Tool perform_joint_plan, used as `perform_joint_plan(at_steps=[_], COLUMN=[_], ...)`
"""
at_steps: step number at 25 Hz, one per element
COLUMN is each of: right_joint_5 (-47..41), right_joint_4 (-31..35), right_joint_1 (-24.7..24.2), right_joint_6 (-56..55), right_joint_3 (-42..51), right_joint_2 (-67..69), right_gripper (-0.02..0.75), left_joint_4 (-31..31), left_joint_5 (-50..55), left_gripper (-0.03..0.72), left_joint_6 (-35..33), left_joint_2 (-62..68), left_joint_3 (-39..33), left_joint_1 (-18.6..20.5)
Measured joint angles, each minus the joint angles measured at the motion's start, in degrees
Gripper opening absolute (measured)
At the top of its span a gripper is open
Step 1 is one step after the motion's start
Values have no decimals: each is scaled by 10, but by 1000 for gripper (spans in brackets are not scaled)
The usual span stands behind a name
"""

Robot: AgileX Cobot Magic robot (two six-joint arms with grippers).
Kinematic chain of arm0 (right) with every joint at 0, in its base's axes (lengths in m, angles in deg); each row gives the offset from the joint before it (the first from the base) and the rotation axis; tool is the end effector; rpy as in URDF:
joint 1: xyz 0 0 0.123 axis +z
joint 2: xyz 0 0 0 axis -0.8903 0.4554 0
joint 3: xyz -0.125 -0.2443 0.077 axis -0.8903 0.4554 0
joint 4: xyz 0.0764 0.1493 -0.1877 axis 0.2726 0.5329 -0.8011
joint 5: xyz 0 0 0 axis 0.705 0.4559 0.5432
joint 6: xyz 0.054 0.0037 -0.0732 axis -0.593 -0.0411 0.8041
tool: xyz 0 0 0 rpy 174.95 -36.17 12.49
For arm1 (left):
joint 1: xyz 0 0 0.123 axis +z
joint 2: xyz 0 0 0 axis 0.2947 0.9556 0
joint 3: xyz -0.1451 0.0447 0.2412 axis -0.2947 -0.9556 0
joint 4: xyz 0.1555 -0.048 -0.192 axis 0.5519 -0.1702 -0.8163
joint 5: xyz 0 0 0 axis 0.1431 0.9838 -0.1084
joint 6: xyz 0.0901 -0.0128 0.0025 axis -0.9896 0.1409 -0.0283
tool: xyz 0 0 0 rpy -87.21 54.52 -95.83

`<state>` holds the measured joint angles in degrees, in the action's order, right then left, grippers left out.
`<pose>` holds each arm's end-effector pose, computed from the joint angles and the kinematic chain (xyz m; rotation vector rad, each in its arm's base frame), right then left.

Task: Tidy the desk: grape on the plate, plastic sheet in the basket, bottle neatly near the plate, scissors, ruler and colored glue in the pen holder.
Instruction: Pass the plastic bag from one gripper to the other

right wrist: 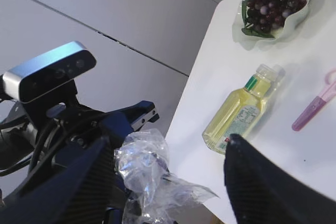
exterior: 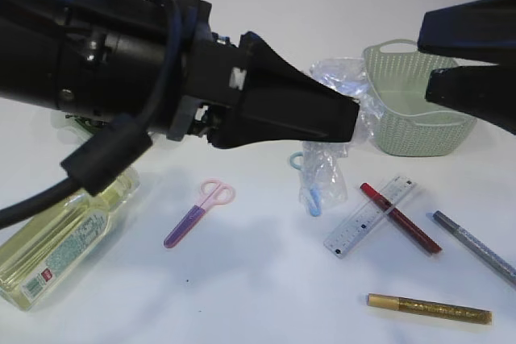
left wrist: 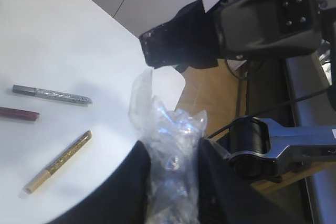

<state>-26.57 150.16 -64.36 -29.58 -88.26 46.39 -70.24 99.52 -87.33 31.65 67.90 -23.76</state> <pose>0.1609 0.0751 0.3314 -0.1065 1.9816 1.4053 0.1886 -0.2442 0.3191 0.8915 2.0126 -1.3784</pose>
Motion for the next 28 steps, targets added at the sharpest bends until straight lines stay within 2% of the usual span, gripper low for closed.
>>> perform_joint_plan(at_steps=[23,28], right_joint_5=[-25,-27], right_joint_4=[27,30], right_joint_1=[0,1], right_joint_6=[23,28], right_joint_3=[-1,-59], right_joint_2=[38,84], right_gripper=[525,525], left_joint_4=[-9,-11], left_joint_5=[0,0], left_gripper=[201,201], left_joint_6=[-11,-11], left_joint_2=[0,0], left_joint_3=[0,0], left_joint_1=[0,0])
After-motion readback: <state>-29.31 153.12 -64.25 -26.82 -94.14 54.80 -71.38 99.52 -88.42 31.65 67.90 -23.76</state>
